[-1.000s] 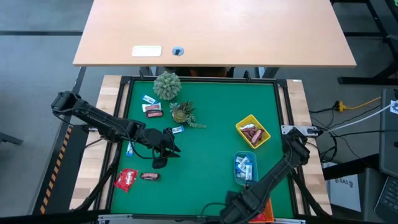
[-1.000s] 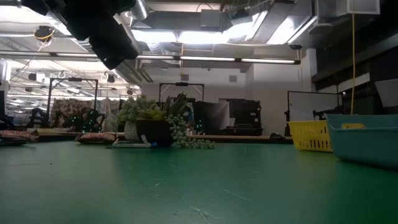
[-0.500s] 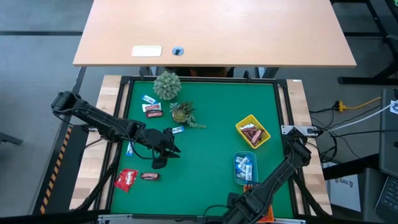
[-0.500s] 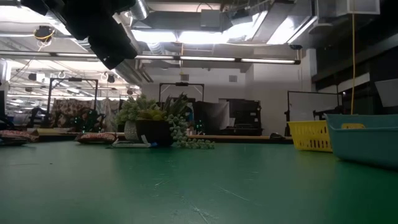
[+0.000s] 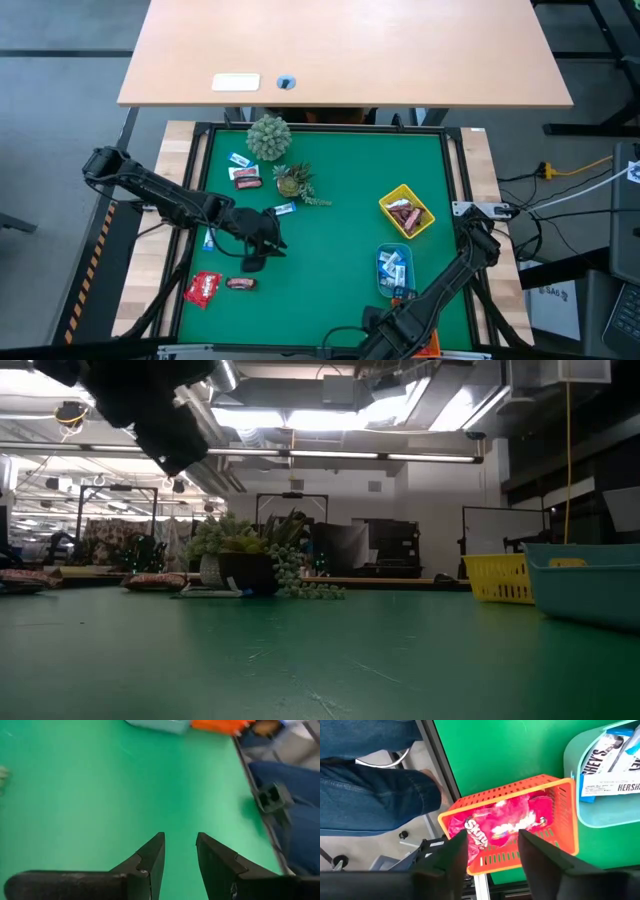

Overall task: Sort candy
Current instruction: Put the brown candy into the yellow bin

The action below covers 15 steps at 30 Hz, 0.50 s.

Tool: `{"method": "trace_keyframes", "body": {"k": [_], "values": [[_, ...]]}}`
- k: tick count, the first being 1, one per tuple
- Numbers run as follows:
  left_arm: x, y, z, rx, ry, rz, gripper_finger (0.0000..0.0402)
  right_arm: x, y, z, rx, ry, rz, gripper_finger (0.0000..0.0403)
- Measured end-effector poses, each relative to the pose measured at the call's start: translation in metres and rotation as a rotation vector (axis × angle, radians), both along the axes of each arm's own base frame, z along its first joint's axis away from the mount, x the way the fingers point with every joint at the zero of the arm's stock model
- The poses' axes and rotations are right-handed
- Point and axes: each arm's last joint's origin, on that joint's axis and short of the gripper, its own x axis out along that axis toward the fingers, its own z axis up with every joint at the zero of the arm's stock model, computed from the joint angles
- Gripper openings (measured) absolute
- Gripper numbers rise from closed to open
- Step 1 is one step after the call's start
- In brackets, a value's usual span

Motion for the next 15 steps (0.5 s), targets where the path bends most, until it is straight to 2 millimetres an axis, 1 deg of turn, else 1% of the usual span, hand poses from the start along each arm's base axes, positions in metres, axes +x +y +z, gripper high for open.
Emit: {"method": "trace_keyframes", "body": {"k": [4,8,11,15], "values": [[-0.008,-0.005,-0.006,-0.089,0.115,-0.145,0.0109,0.000,0.000,0.000,-0.001,-0.002,0.000,0.0193],[-0.020,-0.015,-0.013,-0.135,0.254,-0.266,0.0117,0.001,-0.001,0.000,-0.025,-0.025,0.002,0.0205],[-0.031,-0.024,-0.018,-0.105,0.338,-0.303,0.0138,0.001,-0.001,0.000,-0.037,-0.036,0.002,0.0206],[-0.042,-0.035,-0.021,-0.073,0.402,-0.353,0.0181,0.001,-0.001,0.000,-0.034,-0.039,0.002,0.0206]]}}
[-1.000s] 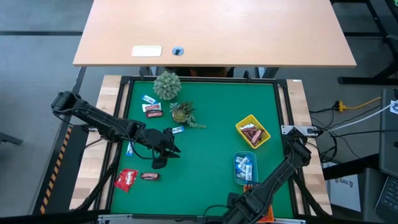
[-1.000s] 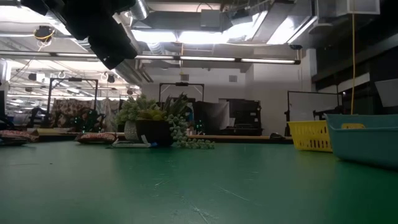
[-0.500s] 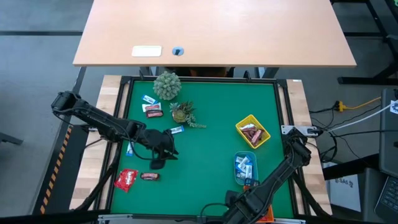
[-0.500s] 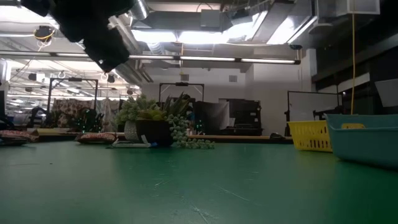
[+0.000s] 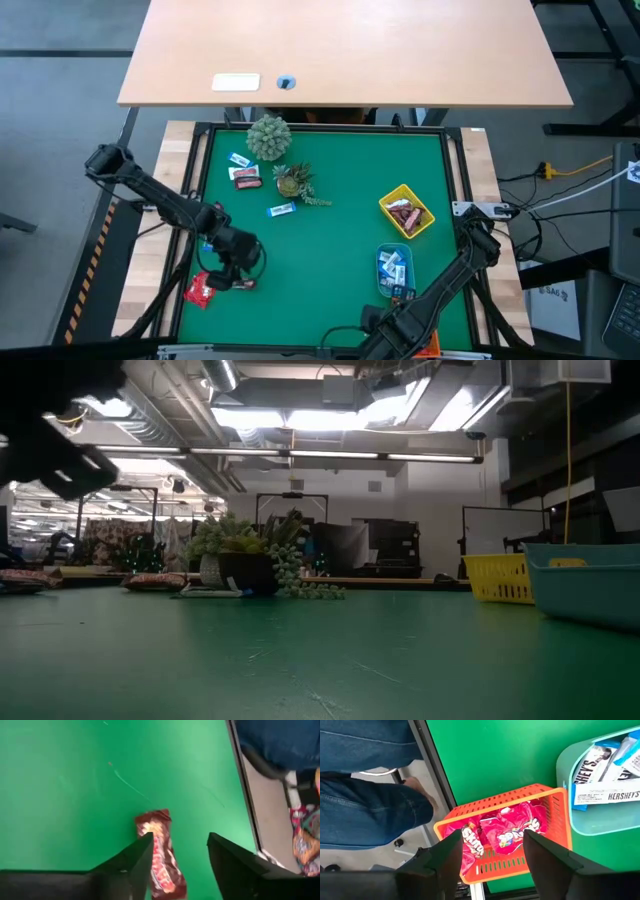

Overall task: Sort candy
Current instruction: Put the brown candy into the yellow bin

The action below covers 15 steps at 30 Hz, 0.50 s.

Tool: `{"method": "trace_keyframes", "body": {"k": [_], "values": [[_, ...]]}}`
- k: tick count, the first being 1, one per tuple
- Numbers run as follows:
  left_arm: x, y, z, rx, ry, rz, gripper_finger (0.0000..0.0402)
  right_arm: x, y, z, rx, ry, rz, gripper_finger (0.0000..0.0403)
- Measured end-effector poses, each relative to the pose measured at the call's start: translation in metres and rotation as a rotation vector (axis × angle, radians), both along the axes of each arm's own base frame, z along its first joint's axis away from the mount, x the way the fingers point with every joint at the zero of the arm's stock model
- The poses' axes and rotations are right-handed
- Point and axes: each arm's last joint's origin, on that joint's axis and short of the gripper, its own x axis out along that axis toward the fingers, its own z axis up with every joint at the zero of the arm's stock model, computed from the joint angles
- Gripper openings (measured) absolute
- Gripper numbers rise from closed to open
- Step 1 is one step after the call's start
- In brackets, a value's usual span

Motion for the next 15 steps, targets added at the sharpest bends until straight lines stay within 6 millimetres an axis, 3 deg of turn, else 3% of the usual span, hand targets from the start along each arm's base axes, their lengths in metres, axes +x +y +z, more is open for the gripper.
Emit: {"method": "trace_keyframes", "body": {"k": [7,15], "values": [[-0.012,-0.015,-0.006,0.149,-0.050,-0.003,0.0237,0.003,0.003,0.000,0.035,-0.036,0.000,0.0207],[-0.030,-0.021,-0.024,0.206,0.001,0.045,0.0238,0.012,0.011,0.001,0.105,-0.139,-0.002,0.0207]]}}
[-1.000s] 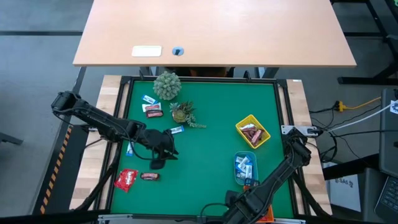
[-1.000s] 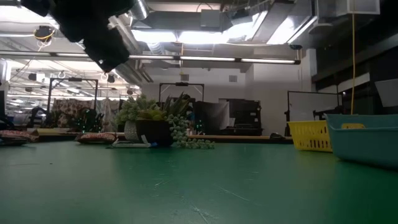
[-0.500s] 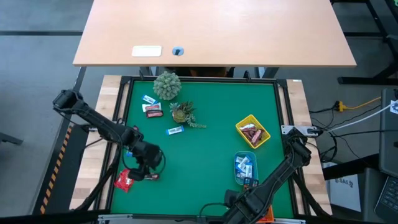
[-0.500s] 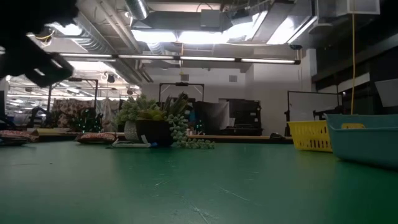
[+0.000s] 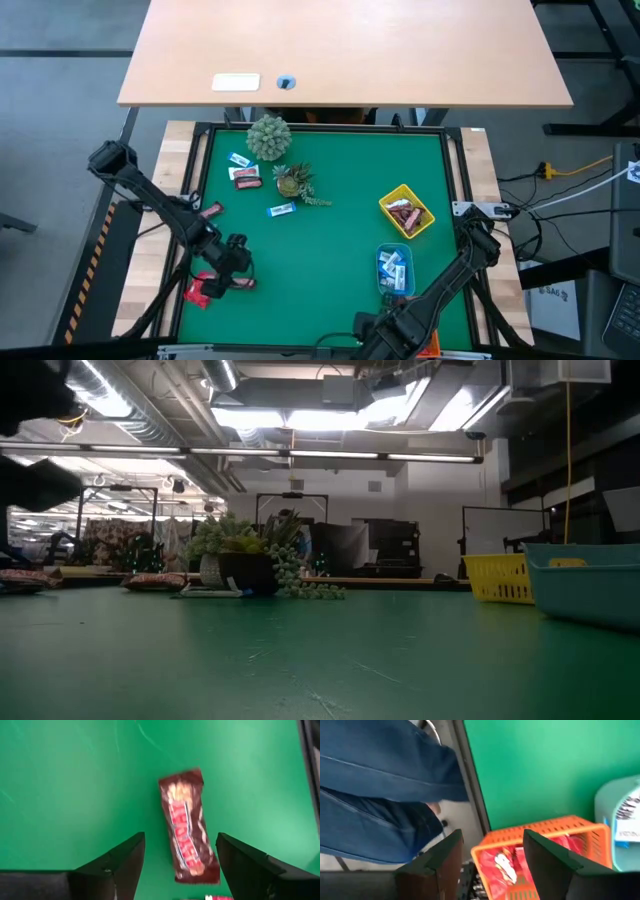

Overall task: Sort candy
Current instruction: Put the brown candy into the yellow bin

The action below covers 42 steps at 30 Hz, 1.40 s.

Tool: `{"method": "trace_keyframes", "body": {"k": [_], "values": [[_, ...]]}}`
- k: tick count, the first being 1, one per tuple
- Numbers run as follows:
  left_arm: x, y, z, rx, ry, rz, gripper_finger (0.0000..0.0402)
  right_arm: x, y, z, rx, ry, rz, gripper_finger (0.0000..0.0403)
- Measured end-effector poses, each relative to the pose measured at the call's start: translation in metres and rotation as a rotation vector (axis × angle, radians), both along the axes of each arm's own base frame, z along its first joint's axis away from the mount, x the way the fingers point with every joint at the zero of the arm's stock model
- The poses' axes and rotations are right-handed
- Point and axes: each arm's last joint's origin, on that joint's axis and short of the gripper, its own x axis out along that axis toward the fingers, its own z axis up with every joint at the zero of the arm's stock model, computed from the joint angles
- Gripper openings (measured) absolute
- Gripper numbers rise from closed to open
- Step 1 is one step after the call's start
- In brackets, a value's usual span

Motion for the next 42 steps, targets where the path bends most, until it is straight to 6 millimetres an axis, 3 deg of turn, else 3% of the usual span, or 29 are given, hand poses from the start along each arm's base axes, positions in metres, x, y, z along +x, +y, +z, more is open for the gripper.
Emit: {"method": "trace_keyframes", "body": {"k": [10,26,42], "values": [[-0.019,-0.002,-0.021,0.027,0.050,-0.038,0.0236,0.009,0.004,0.002,-0.015,-0.144,-0.036,0.0207],[-0.007,0.012,-0.021,0.025,0.014,-0.139,0.0236,0.012,0.004,0.002,-0.036,-0.201,-0.050,0.0207],[-0.005,0.012,-0.020,0.014,0.001,-0.177,0.0236,0.012,0.004,0.002,-0.027,-0.182,-0.142,0.0207]]}}
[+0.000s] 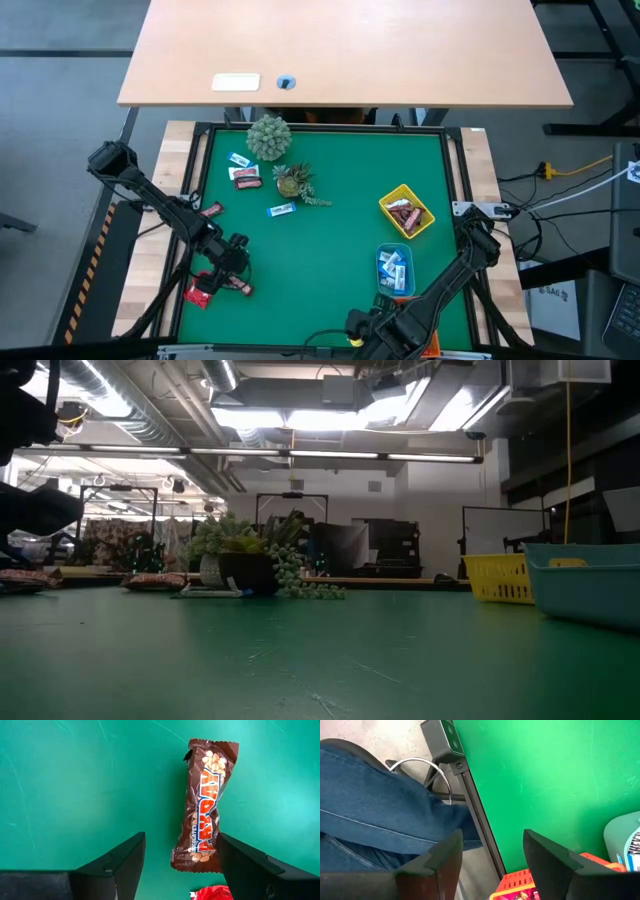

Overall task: Sort candy
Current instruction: Put the brown candy into the yellow bin

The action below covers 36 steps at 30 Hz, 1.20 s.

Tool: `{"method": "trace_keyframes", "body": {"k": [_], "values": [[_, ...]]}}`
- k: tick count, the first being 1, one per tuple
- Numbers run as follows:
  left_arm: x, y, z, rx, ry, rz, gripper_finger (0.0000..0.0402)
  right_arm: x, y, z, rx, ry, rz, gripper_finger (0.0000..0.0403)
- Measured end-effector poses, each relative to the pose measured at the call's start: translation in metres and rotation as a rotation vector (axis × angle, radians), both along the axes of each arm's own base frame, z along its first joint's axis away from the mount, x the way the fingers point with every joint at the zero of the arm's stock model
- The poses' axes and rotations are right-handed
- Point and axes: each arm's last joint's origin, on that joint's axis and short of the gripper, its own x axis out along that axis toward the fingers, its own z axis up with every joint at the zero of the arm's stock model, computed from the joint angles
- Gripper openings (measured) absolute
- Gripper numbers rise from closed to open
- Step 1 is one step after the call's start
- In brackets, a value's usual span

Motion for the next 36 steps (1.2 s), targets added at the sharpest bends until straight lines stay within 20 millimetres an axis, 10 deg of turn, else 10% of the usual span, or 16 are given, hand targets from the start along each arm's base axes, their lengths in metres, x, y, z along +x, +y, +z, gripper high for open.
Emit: {"method": "trace_keyframes", "body": {"k": [36], "values": [[0.004,0.006,0.000,-0.027,0.006,-0.023,0.0236,0.000,0.000,0.000,0.006,0.006,-0.020,0.0207]]}}
